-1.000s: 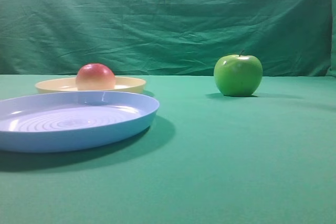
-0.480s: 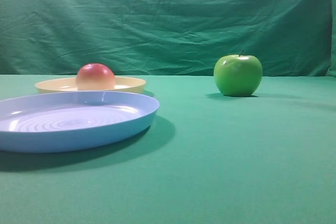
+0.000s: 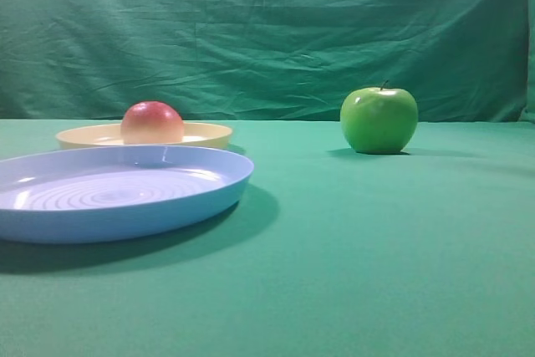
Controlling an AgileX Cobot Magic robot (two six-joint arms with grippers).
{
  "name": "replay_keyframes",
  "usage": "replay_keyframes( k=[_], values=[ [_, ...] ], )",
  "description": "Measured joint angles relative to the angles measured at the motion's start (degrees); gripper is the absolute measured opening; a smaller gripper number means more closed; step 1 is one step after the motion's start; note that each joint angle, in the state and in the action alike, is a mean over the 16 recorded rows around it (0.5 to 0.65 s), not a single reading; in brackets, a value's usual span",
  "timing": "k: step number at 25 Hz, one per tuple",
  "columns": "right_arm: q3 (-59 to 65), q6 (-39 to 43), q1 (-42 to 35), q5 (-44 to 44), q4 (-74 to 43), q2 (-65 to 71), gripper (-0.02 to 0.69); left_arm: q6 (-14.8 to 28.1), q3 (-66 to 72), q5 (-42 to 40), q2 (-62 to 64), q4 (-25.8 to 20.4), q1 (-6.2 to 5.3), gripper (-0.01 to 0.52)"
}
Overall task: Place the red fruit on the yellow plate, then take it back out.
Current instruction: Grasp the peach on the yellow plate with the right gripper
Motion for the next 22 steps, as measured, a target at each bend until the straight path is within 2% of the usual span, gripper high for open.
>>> replay_keyframes(
  k=[11, 22],
  values=[
    [-2.8, -1.8, 0.0, 2.1, 1.8, 0.0, 0.000, 0.0, 0.0, 0.0, 0.0, 0.0, 0.00, 0.000],
    [-19.4, -4.9, 3.7, 8.3, 7.0, 7.6, 0.000, 0.0, 0.0, 0.0, 0.0, 0.0, 0.00, 0.000]
  ],
)
